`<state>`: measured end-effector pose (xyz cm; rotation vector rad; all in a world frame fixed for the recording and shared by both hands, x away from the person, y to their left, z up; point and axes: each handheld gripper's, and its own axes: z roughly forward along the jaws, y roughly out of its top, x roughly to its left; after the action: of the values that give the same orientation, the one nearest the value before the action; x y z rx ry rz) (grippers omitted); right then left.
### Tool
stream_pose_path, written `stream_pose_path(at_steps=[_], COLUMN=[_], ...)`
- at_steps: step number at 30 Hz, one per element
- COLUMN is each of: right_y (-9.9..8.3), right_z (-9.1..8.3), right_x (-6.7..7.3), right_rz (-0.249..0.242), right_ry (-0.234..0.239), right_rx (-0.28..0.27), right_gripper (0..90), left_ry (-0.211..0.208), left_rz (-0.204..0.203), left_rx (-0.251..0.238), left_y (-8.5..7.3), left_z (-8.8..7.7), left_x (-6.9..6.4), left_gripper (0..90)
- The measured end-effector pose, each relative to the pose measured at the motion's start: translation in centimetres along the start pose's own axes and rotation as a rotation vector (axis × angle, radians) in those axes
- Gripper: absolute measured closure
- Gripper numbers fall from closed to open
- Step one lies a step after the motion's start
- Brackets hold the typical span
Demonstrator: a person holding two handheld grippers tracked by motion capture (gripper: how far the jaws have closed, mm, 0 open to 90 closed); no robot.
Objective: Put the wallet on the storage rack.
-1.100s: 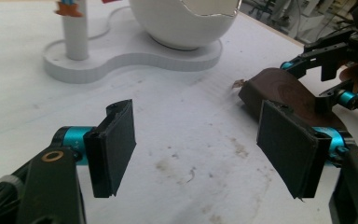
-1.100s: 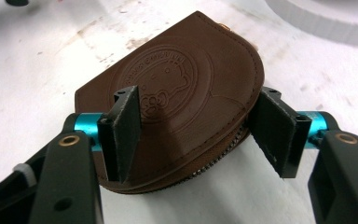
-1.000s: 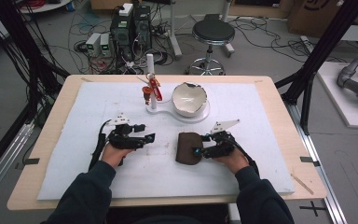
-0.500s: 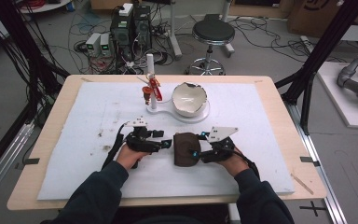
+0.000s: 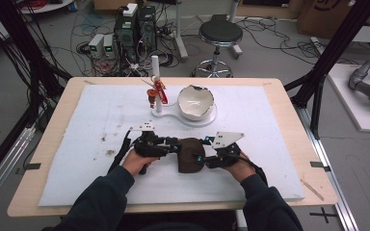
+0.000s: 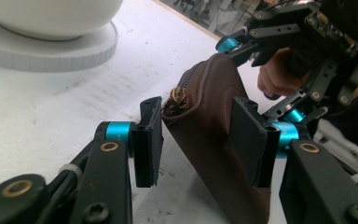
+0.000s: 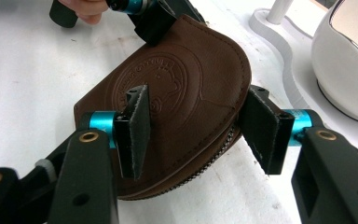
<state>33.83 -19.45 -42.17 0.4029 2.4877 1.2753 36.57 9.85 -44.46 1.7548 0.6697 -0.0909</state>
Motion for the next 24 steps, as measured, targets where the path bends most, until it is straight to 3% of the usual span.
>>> stream_pose_path(at_steps=[3, 5, 7, 11, 14, 16, 21, 24], right_y=[-0.1, -0.4, -0.8, -1.7, -2.1, -2.2, -2.1, -1.9], right_z=[0.1, 0.4, 0.5, 1.1, 1.5, 1.7, 1.6, 1.6], right_x=[-0.2, -0.6, -1.1, -2.6, -3.2, -3.4, -3.5, -3.5], right_rz=[0.045, 0.109, 0.178, 0.326, 0.393, 0.411, 0.426, 0.416], right_ry=[0.013, 0.034, 0.056, 0.164, 0.230, 0.255, 0.324, 0.323], right_rx=[0.007, 0.003, -0.001, -0.012, -0.018, -0.022, -0.046, -0.037], right_gripper=[43.6, 40.0, 30.6, 24.0, 23.7, 24.2, 40.6, 46.0], left_ry=[0.001, 0.000, -0.011, -0.022, -0.022, -0.021, -0.008, 0.007], left_rz=[0.021, 0.037, 0.052, 0.080, 0.085, 0.084, 0.110, 0.130], left_rx=[0.003, 0.005, -0.004, -0.012, -0.017, -0.014, -0.020, -0.014], left_y=[0.0, 0.1, 0.1, 0.2, 0.2, 0.2, 0.2, 0.3], left_z=[-0.1, -0.2, -0.2, -0.3, -0.3, -0.3, -0.3, -0.4], left_x=[-0.1, -0.1, -0.2, -0.4, -0.5, -0.4, -0.6, -0.7], left_gripper=[58.1, 58.8, 59.4, 60.5, 60.6, 60.7, 60.5, 60.3])
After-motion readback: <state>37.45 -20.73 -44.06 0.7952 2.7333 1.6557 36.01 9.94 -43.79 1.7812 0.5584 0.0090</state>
